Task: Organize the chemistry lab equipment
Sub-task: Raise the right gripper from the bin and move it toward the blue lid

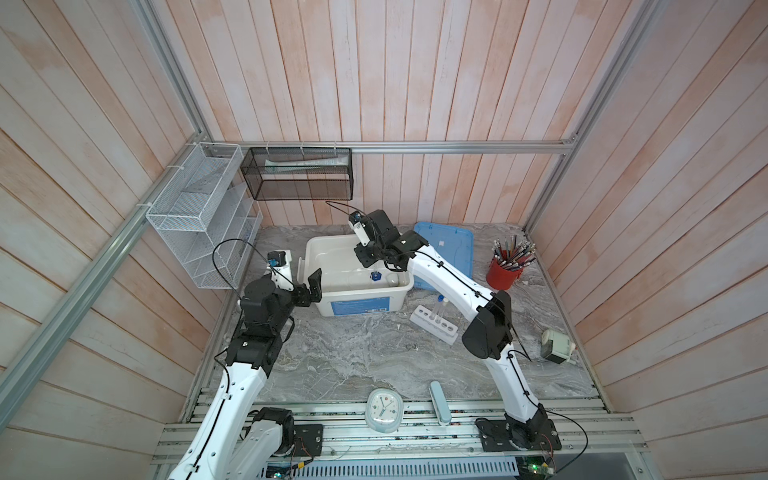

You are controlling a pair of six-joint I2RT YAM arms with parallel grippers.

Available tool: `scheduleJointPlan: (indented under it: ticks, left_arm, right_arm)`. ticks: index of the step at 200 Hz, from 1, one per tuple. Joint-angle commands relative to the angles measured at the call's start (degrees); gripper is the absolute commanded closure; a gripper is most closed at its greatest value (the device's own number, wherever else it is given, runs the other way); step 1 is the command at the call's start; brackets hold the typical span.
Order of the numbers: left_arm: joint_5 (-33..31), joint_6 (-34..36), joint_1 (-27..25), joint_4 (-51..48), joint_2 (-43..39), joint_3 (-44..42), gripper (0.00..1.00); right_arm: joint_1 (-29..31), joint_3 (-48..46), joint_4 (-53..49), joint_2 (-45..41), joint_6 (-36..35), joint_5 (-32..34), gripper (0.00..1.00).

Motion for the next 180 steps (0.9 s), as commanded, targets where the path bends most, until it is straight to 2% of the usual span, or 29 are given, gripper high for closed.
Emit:
scheduleJointPlan:
  ticks: [1, 39, 87, 132, 180]
  left_arm:
    - [1.72, -0.29, 0.37, 0.65, -1.07, 1.31, 0.00]
    - [2.73, 1.11, 0.37, 0.38, -0.87, 3.46, 0.00]
    - [4.46, 3.41, 0.21, 0.97, 2.54, 8.07, 0.00]
    - [5.72, 4.16, -0.19, 3.67, 6.92, 11.42, 0.00]
    - [7.14, 4.54, -0.29, 5.82, 9.46, 9.94, 0.00]
  right_arm:
    - [0.25, -1.92, -3.33, -3.64, -0.35, -0.62, 0.75]
    - [0.17, -14.41, -1.45, -15.51, 0.60, 4.42, 0.74]
    - [-1.13, -35.54, 7.72, -34.72, 4.41, 9.94, 0.68]
    - [-10.99, -52.83, 11.35, -47.15, 12.62, 10.12, 0.63]
    - [-22.26, -69.91, 16.50, -52.48, 23.31, 8.15, 0.62]
